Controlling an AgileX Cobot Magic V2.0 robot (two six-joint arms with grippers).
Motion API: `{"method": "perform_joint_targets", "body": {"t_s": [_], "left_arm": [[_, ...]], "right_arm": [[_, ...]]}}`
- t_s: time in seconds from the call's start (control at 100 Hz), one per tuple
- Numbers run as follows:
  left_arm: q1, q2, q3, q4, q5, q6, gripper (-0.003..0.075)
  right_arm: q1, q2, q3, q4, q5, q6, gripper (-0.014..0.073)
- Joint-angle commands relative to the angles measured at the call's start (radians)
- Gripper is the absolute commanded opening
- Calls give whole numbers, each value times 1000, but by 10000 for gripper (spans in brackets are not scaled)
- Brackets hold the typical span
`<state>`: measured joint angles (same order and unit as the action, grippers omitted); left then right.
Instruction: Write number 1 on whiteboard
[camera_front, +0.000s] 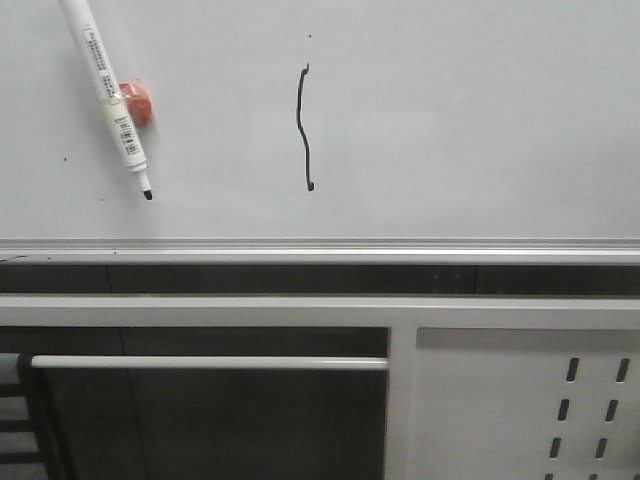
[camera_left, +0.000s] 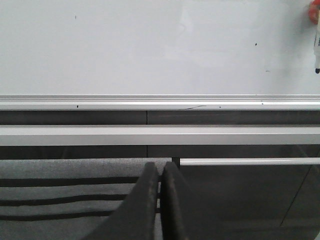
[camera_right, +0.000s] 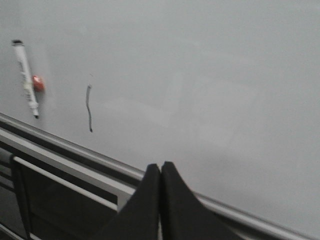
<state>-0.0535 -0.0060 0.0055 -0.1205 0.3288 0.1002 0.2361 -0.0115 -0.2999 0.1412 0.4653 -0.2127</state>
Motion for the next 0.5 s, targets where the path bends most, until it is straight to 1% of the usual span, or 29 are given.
{"method": "perform_joint_targets", "body": {"t_s": [0.0, 0.07, 0.18, 0.24, 0.32, 0.49], "left_arm": [[3, -28, 22, -15, -52, 2, -18], [3, -28, 22, -15, -52, 2, -18], [3, -28, 22, -15, -52, 2, -18], [3, -28, 22, -15, -52, 2, -18], [3, -28, 22, -15, -52, 2, -18], [3, -26, 22, -15, -52, 2, -18]], "right_arm": [[-70, -10, 50, -69, -124, 110, -71], [-135, -10, 111, -74, -156, 132, -71], [-225, -10, 182, -104, -159, 204, -71], [-262, -10, 217, -111, -159, 213, -71], [-278, -16, 259, -111, -172, 213, -71], [-278, -16, 345, -111, -229, 213, -71]]}}
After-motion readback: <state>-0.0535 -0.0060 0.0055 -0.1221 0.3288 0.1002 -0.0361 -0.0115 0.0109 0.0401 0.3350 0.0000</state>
